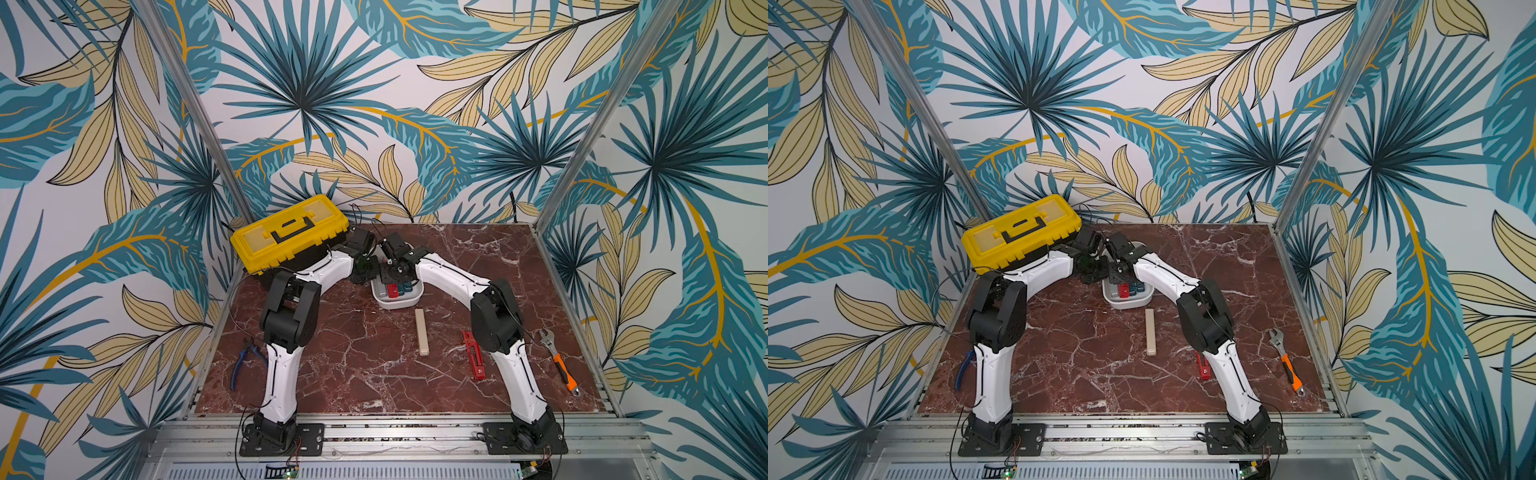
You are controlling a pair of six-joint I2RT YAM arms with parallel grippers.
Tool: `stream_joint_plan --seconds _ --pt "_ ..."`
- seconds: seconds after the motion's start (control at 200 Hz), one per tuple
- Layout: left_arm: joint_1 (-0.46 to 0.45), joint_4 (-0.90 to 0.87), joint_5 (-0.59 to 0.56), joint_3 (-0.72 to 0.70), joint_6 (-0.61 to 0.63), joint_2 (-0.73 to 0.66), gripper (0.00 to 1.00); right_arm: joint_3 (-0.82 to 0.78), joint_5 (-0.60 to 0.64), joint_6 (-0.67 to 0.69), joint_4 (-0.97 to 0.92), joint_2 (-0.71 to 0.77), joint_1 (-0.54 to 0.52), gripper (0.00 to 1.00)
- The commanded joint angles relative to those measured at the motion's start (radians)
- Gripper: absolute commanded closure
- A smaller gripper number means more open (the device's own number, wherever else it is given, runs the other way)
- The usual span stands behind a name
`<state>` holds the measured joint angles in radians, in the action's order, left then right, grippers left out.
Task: Put the pruning pliers into the storage box
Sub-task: Place the pruning pliers in the storage box.
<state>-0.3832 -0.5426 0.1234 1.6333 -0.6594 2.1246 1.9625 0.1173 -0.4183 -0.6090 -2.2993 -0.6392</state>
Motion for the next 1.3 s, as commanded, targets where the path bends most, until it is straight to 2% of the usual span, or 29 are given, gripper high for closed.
stream_joint_plan --seconds 0.0,0.331,0.636,1.292 --pt "-0.048 0.088 0.093 0.043 -0.015 -0.054 1.00 -0.047 -0.065 0.011 0.080 0.008 -0.034 0.64" --pt "-0.046 0.086 0.096 0.045 -0.013 -0.052 1.00 -0.085 -0.057 0.016 0.109 0.031 -0.034 0.54" --pt "-0.048 0.083 0.095 0.051 -0.012 -0.046 1.00 -0.146 -0.101 0.026 0.188 0.067 -0.034 0.46" --pt "-0.047 0.073 0.095 0.057 -0.007 -0.043 1.00 -0.181 -0.093 0.051 0.203 0.122 -0.033 0.45"
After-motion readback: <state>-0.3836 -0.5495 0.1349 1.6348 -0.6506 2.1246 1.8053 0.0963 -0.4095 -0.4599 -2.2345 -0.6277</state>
